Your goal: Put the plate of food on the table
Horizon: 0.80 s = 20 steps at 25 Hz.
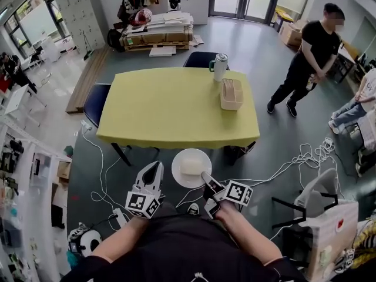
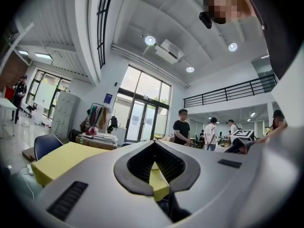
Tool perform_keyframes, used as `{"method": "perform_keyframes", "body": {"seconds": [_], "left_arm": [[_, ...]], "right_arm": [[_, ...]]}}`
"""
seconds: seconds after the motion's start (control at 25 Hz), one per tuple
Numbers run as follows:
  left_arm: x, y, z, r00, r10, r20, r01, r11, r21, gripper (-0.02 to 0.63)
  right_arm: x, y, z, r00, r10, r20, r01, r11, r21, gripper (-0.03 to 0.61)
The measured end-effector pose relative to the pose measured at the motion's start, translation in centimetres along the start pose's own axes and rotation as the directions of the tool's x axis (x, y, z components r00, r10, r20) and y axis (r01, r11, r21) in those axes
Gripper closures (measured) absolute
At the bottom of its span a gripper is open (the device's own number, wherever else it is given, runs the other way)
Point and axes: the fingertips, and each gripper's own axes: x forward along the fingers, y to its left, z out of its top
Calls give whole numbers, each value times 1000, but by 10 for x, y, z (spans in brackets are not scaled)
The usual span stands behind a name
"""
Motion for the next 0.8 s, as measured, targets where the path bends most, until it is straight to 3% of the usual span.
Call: {"method": "perform_keyframes", "body": {"seconds": [0.32, 0.8], "left_arm": [[25, 7, -2, 999, 33, -9, -33, 999, 17, 606], [99, 47, -1, 1000, 5, -3, -5, 1000, 7, 606]], "right_arm": [[18, -12, 26, 999, 27, -18, -26, 999, 24, 552], [61, -22, 69, 1000, 10, -1, -10, 999, 35, 552]]}}
